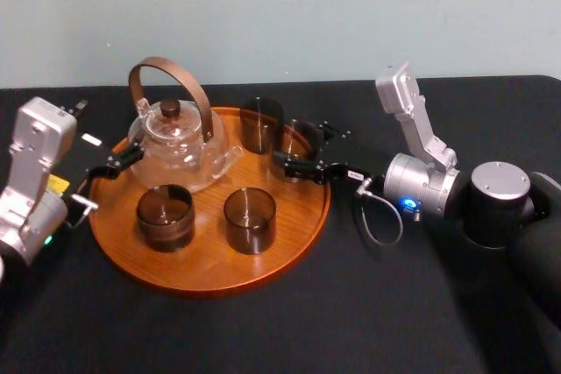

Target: Pick up the glass from the table and place it on the tray.

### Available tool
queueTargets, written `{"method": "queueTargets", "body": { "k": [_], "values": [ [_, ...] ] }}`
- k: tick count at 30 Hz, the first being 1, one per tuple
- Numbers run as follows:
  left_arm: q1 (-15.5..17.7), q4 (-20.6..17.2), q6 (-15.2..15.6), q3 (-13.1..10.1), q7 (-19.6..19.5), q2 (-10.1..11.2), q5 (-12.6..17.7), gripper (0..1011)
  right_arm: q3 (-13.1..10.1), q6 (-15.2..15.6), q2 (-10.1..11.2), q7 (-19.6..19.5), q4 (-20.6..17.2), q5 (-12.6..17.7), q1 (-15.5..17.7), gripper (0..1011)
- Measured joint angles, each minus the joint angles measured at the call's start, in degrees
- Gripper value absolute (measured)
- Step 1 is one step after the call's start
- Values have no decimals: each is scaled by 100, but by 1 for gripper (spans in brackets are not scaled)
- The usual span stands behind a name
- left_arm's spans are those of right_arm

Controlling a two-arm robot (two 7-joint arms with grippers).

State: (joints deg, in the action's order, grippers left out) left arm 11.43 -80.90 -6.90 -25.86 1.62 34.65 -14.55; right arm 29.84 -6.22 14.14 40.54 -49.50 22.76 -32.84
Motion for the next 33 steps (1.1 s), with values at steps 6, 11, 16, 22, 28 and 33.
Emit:
{"method": "queueTargets", "body": {
  "k": [6, 11, 16, 22, 28, 33],
  "values": [
    [0, 0, 0, 0, 0, 0, 0, 1001, 0, -29, -26, 4, 116, -32, -41, 913],
    [0, 0, 0, 0, 0, 0, 0, 1001, -5, -46, -61, 12, 207, -55, -74, 914],
    [0, 0, 0, 0, 0, 0, 0, 1001, -13, -62, -94, 26, 301, -75, -110, 914],
    [0, 0, 0, 0, 0, 0, 0, 1001, -20, -102, -156, 51, 445, -104, -172, 914],
    [0, 0, 0, 0, 0, 0, 0, 1001, -26, -149, -228, 81, 622, -144, -249, 914],
    [0, 0, 0, 0, 0, 0, 0, 1001, -34, -168, -267, 106, 699, -170, -277, 914]
  ]
}}
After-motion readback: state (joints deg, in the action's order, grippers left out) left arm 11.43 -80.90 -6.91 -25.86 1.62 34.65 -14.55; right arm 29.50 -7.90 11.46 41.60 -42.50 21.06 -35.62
